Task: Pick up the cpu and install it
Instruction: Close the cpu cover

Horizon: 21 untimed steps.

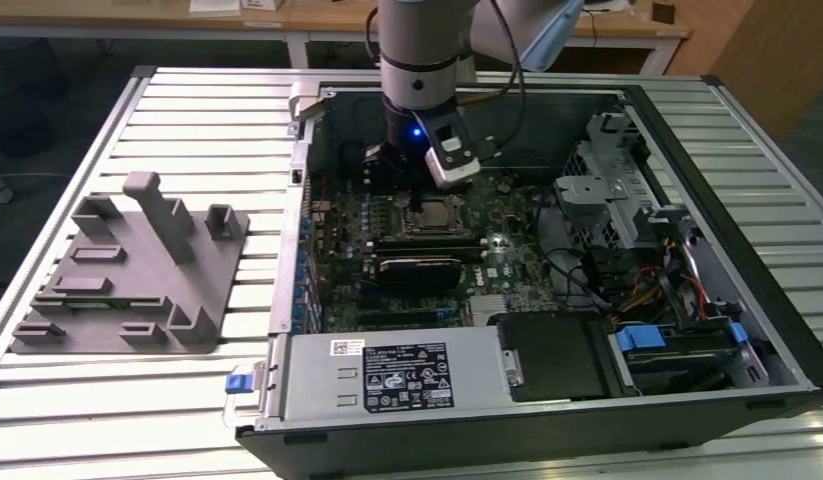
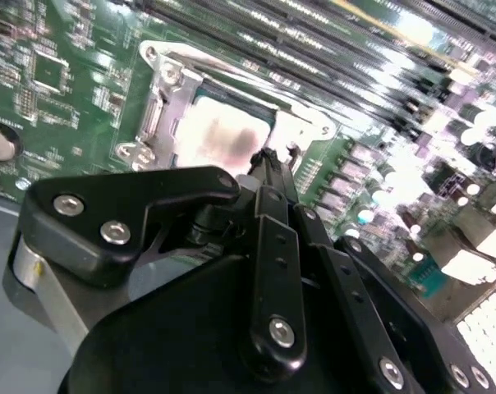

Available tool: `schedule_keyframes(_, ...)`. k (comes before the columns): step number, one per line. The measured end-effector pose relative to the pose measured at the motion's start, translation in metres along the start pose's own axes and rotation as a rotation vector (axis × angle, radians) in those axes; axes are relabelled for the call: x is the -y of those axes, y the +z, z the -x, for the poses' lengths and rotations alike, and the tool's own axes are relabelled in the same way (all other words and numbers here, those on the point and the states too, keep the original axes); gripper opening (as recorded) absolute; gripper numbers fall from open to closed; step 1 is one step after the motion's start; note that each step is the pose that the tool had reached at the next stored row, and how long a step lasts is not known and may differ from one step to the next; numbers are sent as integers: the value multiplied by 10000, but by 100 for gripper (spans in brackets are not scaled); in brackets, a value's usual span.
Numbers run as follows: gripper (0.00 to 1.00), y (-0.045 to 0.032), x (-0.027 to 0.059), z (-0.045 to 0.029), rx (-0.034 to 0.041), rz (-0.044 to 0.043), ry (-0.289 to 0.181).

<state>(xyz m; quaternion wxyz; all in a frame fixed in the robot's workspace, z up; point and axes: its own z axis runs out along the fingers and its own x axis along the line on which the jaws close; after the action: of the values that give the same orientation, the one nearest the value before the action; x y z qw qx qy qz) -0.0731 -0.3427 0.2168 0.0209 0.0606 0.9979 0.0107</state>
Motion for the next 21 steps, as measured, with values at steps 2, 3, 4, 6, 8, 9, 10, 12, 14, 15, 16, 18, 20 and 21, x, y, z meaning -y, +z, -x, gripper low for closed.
schedule_keyframes(2,11,3,-8,58,-2,-7,-1)
schedule_keyframes(3,11,4,-12,88,-4,-17,-1)
schedule_keyframes(4,11,5,-17,120,-7,-26,-2)
schedule_keyframes(6,11,8,-25,183,-14,-40,-2)
schedule_keyframes(8,11,10,-33,238,-30,-45,-2)
schedule_keyframes(9,11,6,-34,253,-46,-50,-2)
schedule_keyframes(10,11,-4,-35,259,-59,-53,-2)
schedule_keyframes(12,11,-44,-37,264,-59,-49,0)
schedule_keyframes(14,11,-84,-38,266,-60,-51,-1)
schedule_keyframes(15,11,-101,-38,267,-60,-51,-1)
schedule_keyframes(16,11,-107,-39,267,-60,-49,-2)
schedule_keyframes(18,11,-107,-39,267,-58,-46,-2)
schedule_keyframes(20,11,-109,-39,267,-60,-50,-2)
schedule_keyframes(21,11,-109,-39,267,-59,-49,-2)
